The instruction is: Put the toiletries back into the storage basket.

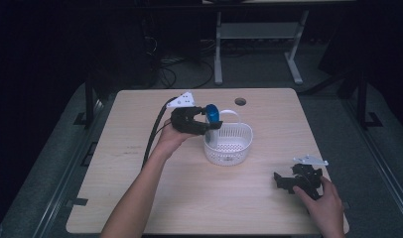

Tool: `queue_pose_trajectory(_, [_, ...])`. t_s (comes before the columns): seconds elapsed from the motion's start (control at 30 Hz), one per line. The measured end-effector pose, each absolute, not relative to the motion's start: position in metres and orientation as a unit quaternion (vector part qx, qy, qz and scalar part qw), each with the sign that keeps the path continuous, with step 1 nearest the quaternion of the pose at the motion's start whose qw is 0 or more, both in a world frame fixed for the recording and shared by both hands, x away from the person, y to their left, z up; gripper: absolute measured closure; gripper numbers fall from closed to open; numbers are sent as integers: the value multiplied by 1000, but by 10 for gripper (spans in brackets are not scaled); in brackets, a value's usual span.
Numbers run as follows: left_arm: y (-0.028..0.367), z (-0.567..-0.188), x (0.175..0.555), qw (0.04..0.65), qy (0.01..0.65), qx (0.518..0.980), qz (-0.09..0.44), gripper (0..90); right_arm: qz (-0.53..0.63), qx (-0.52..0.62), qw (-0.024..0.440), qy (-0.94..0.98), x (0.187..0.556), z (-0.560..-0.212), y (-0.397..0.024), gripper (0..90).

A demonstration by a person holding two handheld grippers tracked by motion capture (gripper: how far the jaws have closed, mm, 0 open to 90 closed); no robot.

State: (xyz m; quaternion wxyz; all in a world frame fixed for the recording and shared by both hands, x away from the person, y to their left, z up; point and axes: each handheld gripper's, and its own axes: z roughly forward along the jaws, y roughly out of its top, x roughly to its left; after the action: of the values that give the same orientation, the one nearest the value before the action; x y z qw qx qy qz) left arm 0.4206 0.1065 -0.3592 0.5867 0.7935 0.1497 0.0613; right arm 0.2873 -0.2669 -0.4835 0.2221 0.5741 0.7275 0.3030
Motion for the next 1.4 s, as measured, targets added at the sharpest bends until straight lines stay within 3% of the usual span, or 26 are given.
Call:
queue_pose_trajectory(1.23, [99,-392,414,567,155,806,60,363,303,574,222,728,287,-483,-267,0])
queue_pose_trajectory(1.4, [104,-384,411,566,158,806,69,292,303,574,222,727,287,-484,-267,0])
